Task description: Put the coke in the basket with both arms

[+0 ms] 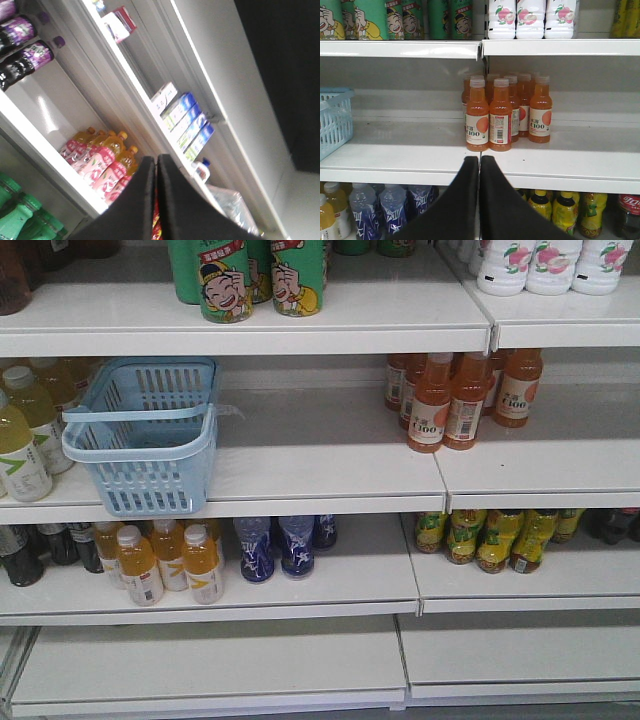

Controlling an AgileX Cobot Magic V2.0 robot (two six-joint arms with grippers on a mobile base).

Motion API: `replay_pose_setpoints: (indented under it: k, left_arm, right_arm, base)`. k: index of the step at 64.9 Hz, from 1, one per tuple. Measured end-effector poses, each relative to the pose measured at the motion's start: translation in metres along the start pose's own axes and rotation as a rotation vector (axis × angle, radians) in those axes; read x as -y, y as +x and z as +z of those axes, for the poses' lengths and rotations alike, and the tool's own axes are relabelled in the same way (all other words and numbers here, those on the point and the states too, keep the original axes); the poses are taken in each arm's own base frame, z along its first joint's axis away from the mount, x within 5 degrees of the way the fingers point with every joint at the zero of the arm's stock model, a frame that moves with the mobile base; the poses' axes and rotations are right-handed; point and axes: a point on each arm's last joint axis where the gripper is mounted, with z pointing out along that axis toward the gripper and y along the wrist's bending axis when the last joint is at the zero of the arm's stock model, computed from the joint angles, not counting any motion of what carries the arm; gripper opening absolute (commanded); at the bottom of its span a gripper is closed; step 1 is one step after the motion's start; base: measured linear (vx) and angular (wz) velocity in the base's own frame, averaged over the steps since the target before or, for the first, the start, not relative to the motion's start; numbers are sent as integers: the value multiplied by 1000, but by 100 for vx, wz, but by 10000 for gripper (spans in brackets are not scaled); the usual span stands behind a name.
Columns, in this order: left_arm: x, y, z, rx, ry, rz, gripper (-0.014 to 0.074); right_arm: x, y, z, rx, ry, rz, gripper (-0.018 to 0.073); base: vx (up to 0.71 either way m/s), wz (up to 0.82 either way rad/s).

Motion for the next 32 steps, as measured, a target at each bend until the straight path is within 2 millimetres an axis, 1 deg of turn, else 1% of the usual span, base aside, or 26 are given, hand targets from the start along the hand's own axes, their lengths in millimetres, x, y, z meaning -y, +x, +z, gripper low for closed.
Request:
replay_pose_setpoints:
  k: [4, 9, 12, 17, 25, 28, 32]
  left_arm:
    - [3, 0, 16, -33, -24, 27, 69]
    - [-4, 6, 35, -78, -76, 51, 135]
    - [-13, 12, 45, -107, -119, 55, 185]
    - [-35, 25, 60, -165, -213, 39, 293]
    - [-65, 44, 77, -227, -336, -23, 442]
    - [-77, 51, 82, -248, -378, -42, 477]
    - [-94, 62, 89, -279, -443, -59, 503]
  right_arm:
    - [0, 0, 0, 0, 0, 0, -5]
    - [0, 0, 0, 0, 0, 0, -5]
    - [0, 0, 0, 0, 0, 0, -5]
    - [0, 0, 0, 0, 0, 0, -5]
    - [0, 0, 0, 0, 0, 0, -5]
    - [0, 0, 0, 0, 0, 0, -5]
    - [0, 0, 0, 0, 0, 0, -5]
  base:
    - [0, 0]
    - [0, 0]
    - [0, 0]
    - [0, 0]
    - [0, 0]
    - [0, 0]
    - [0, 0]
